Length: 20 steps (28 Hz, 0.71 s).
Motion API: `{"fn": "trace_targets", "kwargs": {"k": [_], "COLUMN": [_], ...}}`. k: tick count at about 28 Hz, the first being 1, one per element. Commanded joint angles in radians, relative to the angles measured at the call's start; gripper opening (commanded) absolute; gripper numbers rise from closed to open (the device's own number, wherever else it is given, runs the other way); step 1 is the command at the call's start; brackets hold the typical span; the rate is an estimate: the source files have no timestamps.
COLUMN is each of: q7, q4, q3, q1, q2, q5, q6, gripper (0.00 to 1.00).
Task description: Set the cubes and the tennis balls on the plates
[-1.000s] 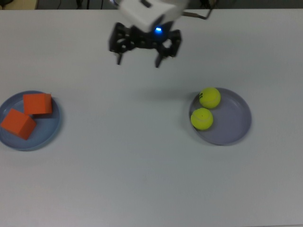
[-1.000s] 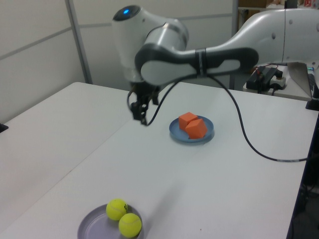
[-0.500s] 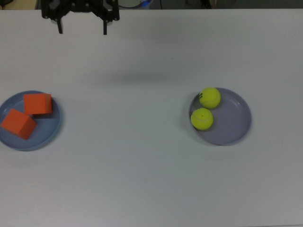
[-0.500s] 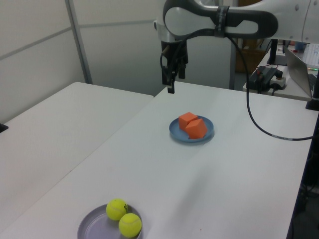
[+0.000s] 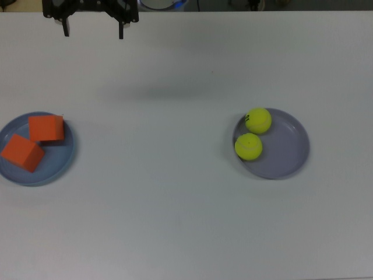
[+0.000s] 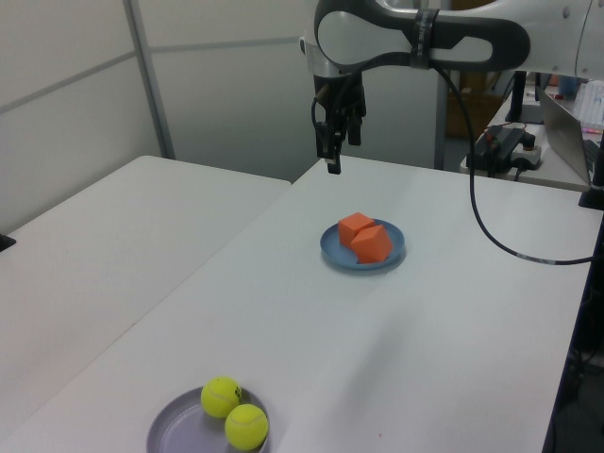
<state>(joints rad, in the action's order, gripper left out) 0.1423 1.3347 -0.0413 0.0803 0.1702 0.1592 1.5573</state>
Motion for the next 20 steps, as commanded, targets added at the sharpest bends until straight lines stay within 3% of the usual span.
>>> {"fn": "trace_targets", "kwargs": {"k": [1,12,20], "q7": [0.014,-0.064,-0.107], "q4": [0.02,0.012,0.014], "q3": [0.001,0.012,0.014], "q1": [-0.004,-0.011,-0.019], "q2": [-0.018,-0.031,-0.051], "q5": [0.017,0.019,0.02], "q6": [-0.014,-0.025,-0.126], "gripper": [1.0,1.0,1.0]}}
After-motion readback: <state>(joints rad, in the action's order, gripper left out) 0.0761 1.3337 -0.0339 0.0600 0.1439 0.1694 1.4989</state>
